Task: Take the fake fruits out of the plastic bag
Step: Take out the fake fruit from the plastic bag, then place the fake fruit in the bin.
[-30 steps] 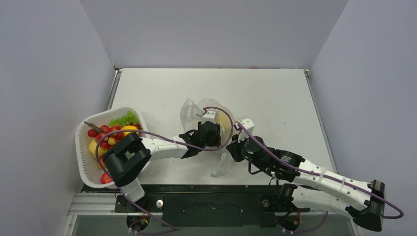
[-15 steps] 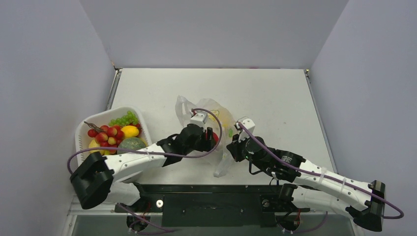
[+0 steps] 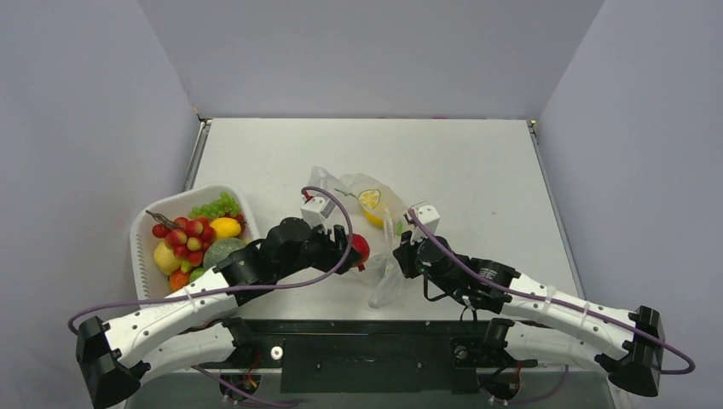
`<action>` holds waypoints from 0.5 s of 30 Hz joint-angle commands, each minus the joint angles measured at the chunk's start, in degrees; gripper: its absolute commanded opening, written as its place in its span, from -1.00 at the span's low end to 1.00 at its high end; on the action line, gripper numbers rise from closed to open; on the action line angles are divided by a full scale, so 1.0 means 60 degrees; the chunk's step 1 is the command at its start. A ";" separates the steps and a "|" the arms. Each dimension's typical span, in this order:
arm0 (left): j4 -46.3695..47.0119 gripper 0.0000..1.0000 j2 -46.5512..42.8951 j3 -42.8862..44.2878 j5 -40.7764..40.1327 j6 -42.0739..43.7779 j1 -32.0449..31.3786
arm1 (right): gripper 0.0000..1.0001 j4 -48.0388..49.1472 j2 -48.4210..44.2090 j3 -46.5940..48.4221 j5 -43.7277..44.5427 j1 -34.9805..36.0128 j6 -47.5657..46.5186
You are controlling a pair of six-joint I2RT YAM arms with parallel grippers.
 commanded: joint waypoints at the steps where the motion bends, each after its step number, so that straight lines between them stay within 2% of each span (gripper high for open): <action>1: -0.1366 -1.00 -0.0754 0.1355 -0.0430 0.0578 0.0130 | -1.00 0.0411 0.0257 0.0072 0.0289 -0.0072 0.0203; 4: -0.2540 -1.00 -0.1010 0.2145 -0.1497 0.1181 0.0372 | -1.00 0.0412 0.0295 0.0165 0.0299 -0.0069 0.0228; 9: -0.4605 -1.00 -0.0890 0.3244 -0.5059 0.1154 0.0749 | -1.00 0.0420 0.0222 0.0189 0.0380 -0.0069 0.0309; 10: -0.5078 -1.00 -0.0876 0.3280 -0.5394 0.1110 0.0855 | -1.00 0.0414 0.0217 0.0179 0.0396 -0.0069 0.0313; 15: -0.6927 -1.00 -0.0795 0.3597 -0.7159 0.0730 0.2327 | -1.00 0.0419 0.0260 0.0162 0.0407 -0.0070 0.0327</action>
